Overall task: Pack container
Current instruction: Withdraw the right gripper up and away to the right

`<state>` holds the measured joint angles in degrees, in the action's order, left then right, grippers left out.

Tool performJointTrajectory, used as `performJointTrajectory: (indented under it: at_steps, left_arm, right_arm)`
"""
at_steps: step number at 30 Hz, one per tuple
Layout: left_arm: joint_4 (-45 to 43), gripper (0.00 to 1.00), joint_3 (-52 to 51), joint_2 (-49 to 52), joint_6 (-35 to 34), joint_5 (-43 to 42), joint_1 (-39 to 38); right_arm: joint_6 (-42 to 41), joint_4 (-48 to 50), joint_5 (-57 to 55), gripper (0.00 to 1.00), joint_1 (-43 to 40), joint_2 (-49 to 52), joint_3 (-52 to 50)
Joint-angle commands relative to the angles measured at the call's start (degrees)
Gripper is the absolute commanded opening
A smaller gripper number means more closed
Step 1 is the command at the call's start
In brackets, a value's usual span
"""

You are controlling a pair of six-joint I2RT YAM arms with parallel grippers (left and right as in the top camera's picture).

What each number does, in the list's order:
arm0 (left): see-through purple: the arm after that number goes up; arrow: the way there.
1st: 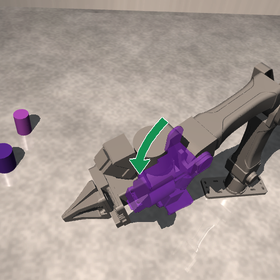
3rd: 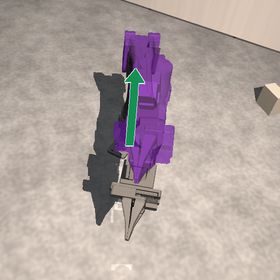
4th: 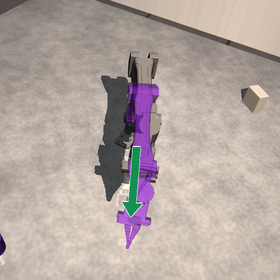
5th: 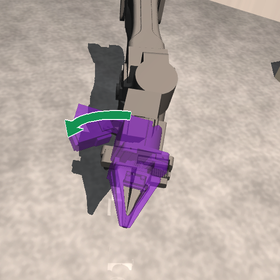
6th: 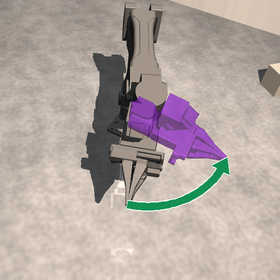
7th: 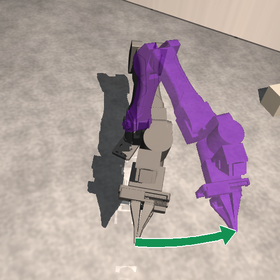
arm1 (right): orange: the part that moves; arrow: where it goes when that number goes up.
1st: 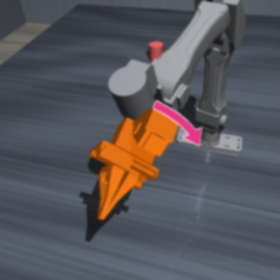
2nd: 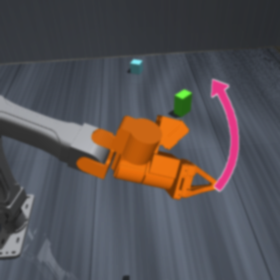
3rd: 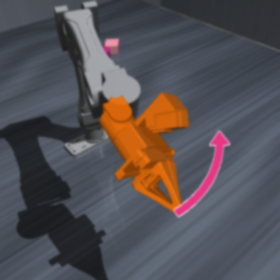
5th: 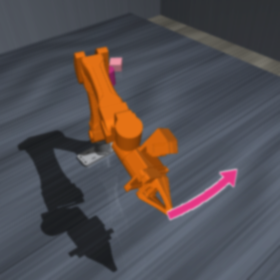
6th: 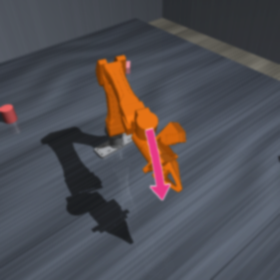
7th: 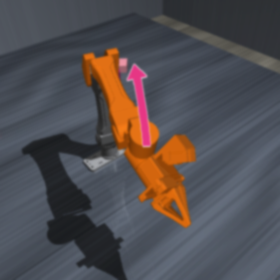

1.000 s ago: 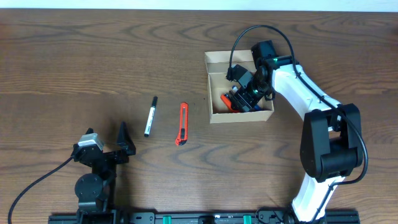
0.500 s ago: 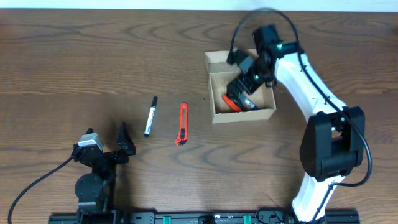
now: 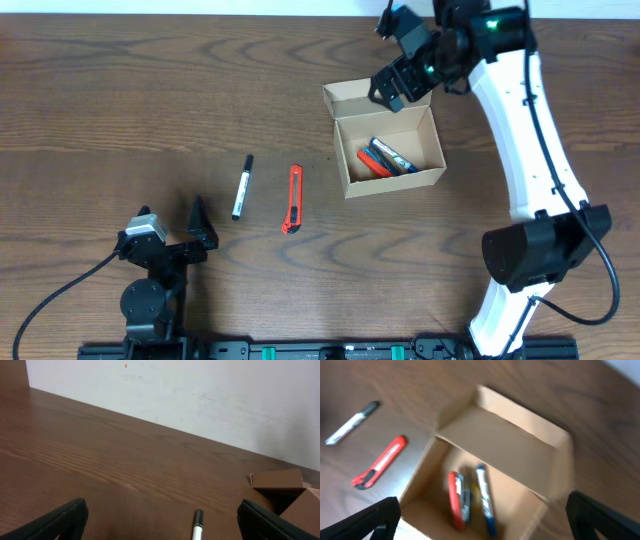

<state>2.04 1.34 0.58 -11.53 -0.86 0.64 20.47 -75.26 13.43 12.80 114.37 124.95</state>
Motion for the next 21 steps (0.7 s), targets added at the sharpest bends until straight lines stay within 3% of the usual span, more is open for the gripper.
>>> performJointTrajectory:
  at_steps: [1, 3, 6, 14, 21]
  left_arm:
    - [2.36, 0.95, -1.07, -0.35, 1.25, 1.46, 0.09]
    - [2.36, 0.95, -1.07, -0.35, 1.25, 1.46, 0.07]
    - [2.36, 0.95, -1.07, -0.35, 1.25, 1.46, 0.07]
    - [2.36, 0.95, -1.07, -0.35, 1.25, 1.46, 0.07]
    - [2.36, 0.95, -1.07, -0.35, 1.25, 1.46, 0.07]
  right_arm:
    - [-9.84, -3.54, -18.58, 0.99, -1.99, 0.28, 4.15]
    - [-14.05, -6.6, -28.55, 0.99, -3.32, 0.28, 4.5]
    - [-18.91, -10.8, -34.91, 0.99, -6.1, 0.28, 4.48]
    - [-22.73, -15.26, -34.88, 0.99, -16.46, -0.15, 4.48]
    - [-23.43, -15.26, -28.44, 0.99, -26.14, -3.82, 4.48]
